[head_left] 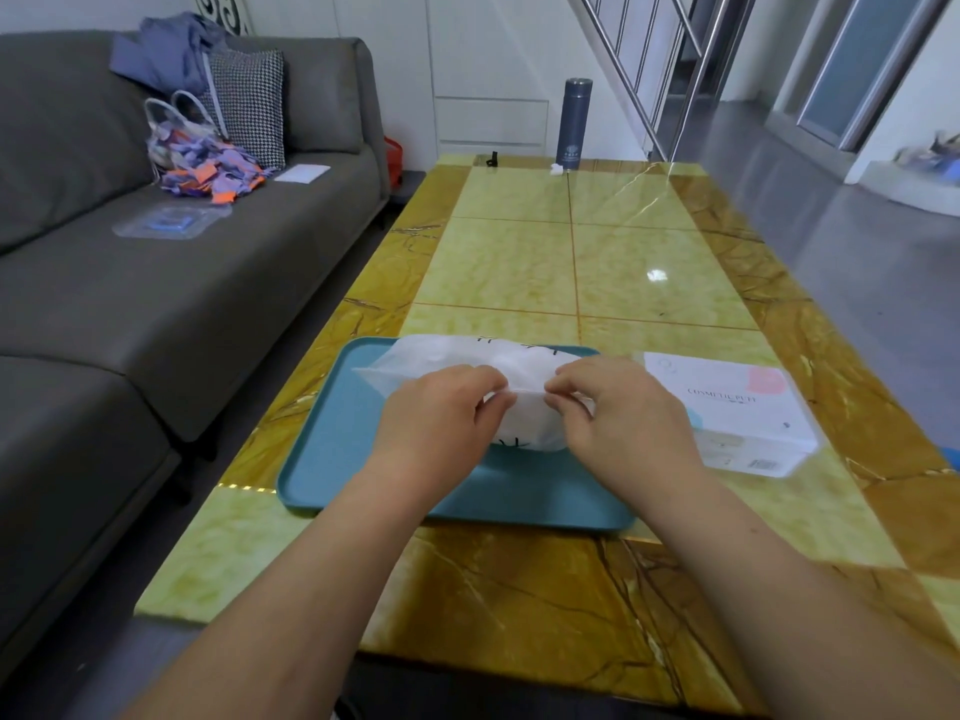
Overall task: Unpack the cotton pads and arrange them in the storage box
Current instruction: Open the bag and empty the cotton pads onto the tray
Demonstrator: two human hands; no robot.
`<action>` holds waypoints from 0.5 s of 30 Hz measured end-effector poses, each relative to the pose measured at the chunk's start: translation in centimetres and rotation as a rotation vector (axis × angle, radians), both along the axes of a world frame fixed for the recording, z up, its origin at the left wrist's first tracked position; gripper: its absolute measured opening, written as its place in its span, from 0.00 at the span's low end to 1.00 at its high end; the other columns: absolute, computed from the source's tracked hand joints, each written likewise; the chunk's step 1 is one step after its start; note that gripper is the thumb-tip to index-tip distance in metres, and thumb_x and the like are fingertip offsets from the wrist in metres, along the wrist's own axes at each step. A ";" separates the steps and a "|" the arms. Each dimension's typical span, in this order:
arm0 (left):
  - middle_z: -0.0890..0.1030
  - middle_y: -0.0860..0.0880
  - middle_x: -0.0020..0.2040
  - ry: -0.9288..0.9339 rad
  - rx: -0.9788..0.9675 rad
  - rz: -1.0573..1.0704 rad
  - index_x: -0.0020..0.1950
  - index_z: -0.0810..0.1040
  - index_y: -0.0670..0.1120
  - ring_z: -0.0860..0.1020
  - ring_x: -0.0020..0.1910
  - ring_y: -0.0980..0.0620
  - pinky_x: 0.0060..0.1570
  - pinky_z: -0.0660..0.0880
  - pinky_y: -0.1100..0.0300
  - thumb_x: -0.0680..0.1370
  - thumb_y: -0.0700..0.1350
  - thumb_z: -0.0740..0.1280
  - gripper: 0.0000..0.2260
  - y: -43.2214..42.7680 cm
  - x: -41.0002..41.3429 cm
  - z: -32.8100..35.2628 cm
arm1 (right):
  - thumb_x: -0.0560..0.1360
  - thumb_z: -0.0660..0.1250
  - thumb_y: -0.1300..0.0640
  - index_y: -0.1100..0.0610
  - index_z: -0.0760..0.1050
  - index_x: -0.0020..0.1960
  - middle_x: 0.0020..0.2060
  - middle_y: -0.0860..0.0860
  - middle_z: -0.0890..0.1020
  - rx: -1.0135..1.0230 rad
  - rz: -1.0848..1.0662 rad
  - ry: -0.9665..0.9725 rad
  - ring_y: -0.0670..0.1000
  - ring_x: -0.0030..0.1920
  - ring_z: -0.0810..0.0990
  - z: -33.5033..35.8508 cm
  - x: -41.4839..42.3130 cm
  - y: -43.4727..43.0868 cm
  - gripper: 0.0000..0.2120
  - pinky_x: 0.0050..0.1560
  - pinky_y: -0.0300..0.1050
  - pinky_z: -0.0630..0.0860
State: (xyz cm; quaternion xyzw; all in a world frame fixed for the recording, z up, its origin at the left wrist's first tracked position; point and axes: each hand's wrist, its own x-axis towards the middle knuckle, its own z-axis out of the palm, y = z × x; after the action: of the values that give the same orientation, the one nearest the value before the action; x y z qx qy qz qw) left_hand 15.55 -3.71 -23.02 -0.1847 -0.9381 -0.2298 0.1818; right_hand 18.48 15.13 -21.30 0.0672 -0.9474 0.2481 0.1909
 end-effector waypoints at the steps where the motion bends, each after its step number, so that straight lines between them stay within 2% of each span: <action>1: 0.84 0.52 0.44 -0.002 -0.013 0.016 0.52 0.83 0.50 0.80 0.44 0.47 0.41 0.78 0.48 0.83 0.53 0.65 0.10 -0.2 0.0 0.1 | 0.78 0.70 0.57 0.51 0.84 0.50 0.50 0.46 0.84 0.003 -0.025 -0.027 0.52 0.57 0.79 0.1 -0.2 0.2 0.05 0.51 0.52 0.78; 7: 0.82 0.51 0.38 -0.127 -0.037 0.294 0.46 0.80 0.49 0.79 0.39 0.43 0.38 0.78 0.50 0.82 0.51 0.64 0.09 -3.9 -1.2 0.1 | 0.79 0.67 0.57 0.50 0.80 0.48 0.49 0.45 0.77 0.004 -0.166 -0.032 0.51 0.55 0.74 0.5 -0.6 1.3 0.04 0.45 0.47 0.69; 11: 0.81 0.50 0.40 -0.204 -0.072 0.428 0.45 0.79 0.50 0.78 0.39 0.44 0.36 0.76 0.54 0.82 0.51 0.64 0.08 -5.7 -1.5 -0.2 | 0.78 0.68 0.57 0.51 0.80 0.47 0.48 0.46 0.77 0.019 -0.186 -0.026 0.53 0.55 0.74 0.5 -0.7 1.2 0.03 0.45 0.47 0.68; 13: 0.82 0.49 0.44 -0.250 -0.078 0.482 0.49 0.79 0.51 0.78 0.42 0.44 0.40 0.77 0.53 0.82 0.51 0.64 0.07 -6.3 -1.6 0.0 | 0.78 0.68 0.57 0.51 0.80 0.48 0.48 0.46 0.77 0.010 -0.182 -0.045 0.53 0.55 0.74 0.5 -0.6 1.0 0.03 0.45 0.47 0.68; 15: 0.82 0.49 0.53 -0.260 -0.053 0.498 0.60 0.78 0.50 0.79 0.49 0.41 0.46 0.78 0.49 0.82 0.49 0.64 0.09 -6.3 -1.4 0.4 | 0.78 0.68 0.56 0.51 0.80 0.48 0.47 0.47 0.77 0.015 -0.159 -0.054 0.53 0.55 0.74 0.5 -0.4 0.7 0.02 0.46 0.48 0.71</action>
State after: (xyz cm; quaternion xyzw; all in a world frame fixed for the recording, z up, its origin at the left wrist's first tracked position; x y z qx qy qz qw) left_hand 14.16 -10.04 -22.62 0.0776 -0.9758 -0.1752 0.1057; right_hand 18.05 15.86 -20.80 -0.0137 -0.9564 0.2265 0.1841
